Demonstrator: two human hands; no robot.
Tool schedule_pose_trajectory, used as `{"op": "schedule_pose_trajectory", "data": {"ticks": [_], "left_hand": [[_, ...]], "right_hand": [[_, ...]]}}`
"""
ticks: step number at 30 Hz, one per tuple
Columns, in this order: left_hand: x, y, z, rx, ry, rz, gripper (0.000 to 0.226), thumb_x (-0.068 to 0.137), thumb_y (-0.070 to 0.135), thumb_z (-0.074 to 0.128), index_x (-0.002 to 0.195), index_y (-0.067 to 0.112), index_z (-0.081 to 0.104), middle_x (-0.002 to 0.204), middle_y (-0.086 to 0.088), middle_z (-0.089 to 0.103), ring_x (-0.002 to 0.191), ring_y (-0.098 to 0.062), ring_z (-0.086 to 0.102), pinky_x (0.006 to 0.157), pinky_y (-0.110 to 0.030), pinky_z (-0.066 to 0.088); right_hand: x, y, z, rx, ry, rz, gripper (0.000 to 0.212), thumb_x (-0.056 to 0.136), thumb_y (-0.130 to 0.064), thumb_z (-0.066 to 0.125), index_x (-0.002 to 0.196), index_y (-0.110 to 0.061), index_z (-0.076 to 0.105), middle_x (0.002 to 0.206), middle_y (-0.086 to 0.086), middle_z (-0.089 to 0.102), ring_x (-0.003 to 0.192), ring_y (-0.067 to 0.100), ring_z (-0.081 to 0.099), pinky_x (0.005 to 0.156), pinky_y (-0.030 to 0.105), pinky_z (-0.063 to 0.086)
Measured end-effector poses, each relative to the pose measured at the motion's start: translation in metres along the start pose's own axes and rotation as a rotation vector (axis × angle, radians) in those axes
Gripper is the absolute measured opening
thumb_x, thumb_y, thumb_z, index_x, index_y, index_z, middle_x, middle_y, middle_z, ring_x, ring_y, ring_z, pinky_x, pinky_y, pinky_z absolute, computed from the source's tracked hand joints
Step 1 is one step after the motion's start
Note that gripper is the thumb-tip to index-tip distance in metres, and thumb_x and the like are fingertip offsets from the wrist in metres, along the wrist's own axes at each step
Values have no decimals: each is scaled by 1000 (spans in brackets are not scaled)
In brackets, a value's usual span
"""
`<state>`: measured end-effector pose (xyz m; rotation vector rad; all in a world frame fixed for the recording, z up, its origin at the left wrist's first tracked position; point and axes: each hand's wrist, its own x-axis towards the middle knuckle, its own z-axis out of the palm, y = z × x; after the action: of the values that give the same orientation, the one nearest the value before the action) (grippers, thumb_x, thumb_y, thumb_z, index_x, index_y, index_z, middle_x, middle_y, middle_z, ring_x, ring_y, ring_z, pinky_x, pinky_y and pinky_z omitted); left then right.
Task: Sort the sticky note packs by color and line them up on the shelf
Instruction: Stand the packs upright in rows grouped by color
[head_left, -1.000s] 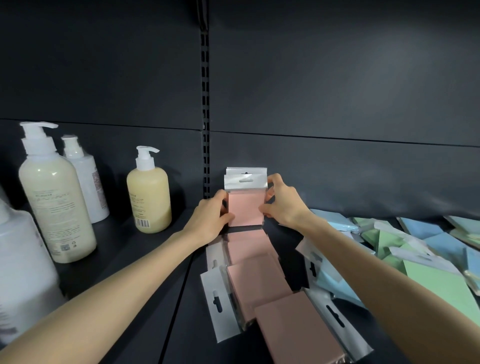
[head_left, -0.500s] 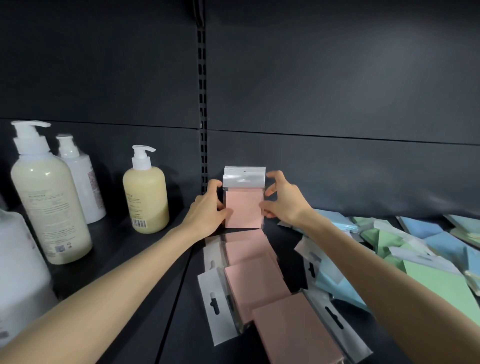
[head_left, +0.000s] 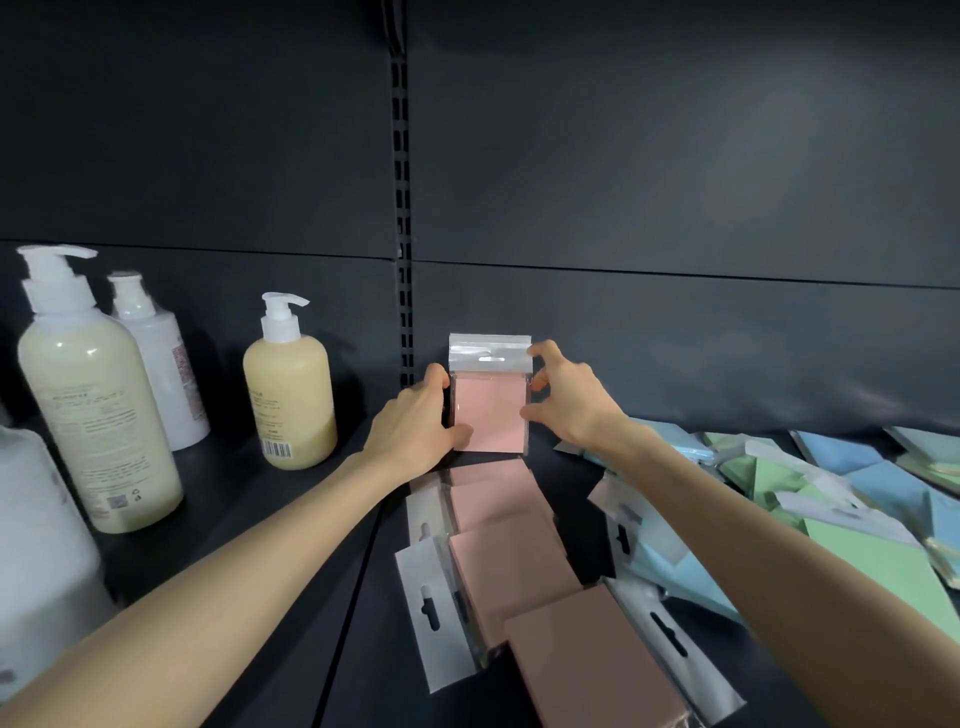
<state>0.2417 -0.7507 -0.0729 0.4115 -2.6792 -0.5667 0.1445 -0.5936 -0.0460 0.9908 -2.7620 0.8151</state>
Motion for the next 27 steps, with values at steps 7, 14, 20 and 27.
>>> {"op": "schedule_pose_trajectory", "data": {"ticks": [7, 14, 20, 27], "left_hand": [[-22, 7, -23, -134, 15, 66, 28, 85, 37, 65, 105, 19, 56, 107, 2, 59, 96, -16, 58, 86, -37, 50], [-54, 5, -41, -147, -412, 42, 59, 77, 57, 66, 127, 28, 52, 131, 9, 53, 120, -9, 50, 103, -27, 39], [-59, 7, -34, -148, -495, -15, 82, 72, 51, 74, 139, 19, 40, 135, 5, 49, 118, -8, 48, 101, -23, 39], [-63, 10, -30, -415, -312, -52, 56, 60, 29, 88, 111, 23, 65, 89, 6, 58, 78, -8, 57, 77, -22, 48]], "right_hand": [[-33, -7, -23, 100, -5, -8, 38, 83, -23, 69, 117, -15, 55, 113, 1, 56, 93, 20, 59, 82, 26, 44], [-76, -13, -20, 79, -314, -22, 49, 79, -38, 71, 123, -23, 55, 117, -6, 59, 109, 11, 56, 99, 29, 45], [-78, -11, -5, 106, -408, -57, 58, 80, -40, 70, 131, -21, 49, 126, -2, 54, 112, 14, 53, 102, 32, 43], [-79, -7, 3, 210, -307, -139, 73, 80, -30, 73, 142, -24, 34, 141, -2, 42, 126, 16, 43, 106, 34, 38]]}}
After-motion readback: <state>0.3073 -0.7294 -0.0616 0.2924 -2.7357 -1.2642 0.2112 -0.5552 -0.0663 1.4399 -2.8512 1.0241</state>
